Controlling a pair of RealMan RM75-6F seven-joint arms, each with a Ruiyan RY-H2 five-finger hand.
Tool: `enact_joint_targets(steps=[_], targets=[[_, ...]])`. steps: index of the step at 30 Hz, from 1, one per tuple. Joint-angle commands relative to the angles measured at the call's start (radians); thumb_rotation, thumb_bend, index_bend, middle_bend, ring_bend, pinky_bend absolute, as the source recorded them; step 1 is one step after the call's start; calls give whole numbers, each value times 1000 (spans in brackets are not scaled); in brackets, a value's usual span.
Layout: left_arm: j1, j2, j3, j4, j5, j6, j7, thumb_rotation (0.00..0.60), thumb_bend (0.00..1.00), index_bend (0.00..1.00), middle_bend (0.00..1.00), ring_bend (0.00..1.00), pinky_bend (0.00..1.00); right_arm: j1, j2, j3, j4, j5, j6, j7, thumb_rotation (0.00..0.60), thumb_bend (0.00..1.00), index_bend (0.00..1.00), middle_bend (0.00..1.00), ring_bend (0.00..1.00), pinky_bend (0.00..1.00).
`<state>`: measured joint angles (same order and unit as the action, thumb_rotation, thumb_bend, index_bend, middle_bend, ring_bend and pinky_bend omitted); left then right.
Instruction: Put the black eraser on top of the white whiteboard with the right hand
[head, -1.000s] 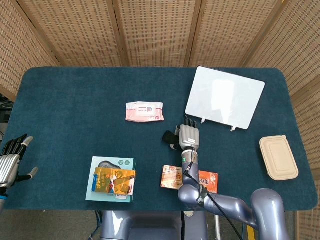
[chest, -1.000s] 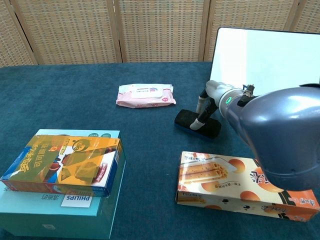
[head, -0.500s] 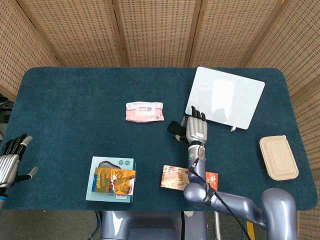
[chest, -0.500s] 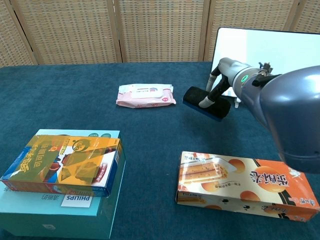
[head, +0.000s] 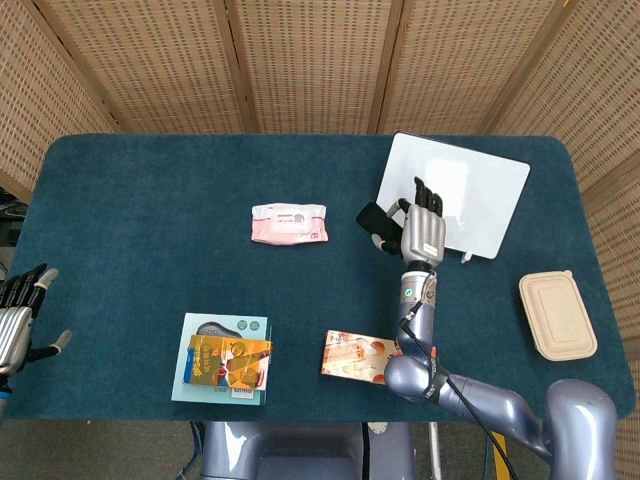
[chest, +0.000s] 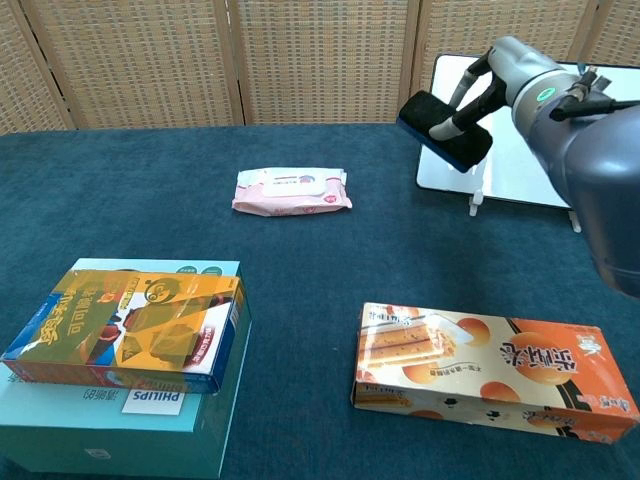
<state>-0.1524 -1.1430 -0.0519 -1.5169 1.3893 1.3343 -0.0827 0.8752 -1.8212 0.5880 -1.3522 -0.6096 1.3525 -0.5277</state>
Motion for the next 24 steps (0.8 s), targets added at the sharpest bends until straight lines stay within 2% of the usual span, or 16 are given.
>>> enact_joint_targets(steps=[1, 6, 14, 24], targets=[[1, -1, -1, 2, -1, 2, -2, 600, 296, 0, 0, 0, 0, -5, 12, 15, 26, -24, -1, 32, 600, 234, 530, 56, 0, 0], [2, -3, -5, 4, -2, 8, -1, 600, 296, 0, 0, 0, 0, -4, 29, 42, 75, -37, -18, 70, 600, 234, 530, 56, 0, 0], [3, -16, -18, 18, -12, 17, -15, 600, 296, 0, 0, 0, 0, 32, 33, 98, 267, -46, -103, 174, 600, 234, 530, 57, 0, 0], [6, -23, -25, 23, -12, 33, -3, 600, 296, 0, 0, 0, 0, 62, 17, 112, 393, -56, -160, 246, 600, 234, 530, 57, 0, 0]])
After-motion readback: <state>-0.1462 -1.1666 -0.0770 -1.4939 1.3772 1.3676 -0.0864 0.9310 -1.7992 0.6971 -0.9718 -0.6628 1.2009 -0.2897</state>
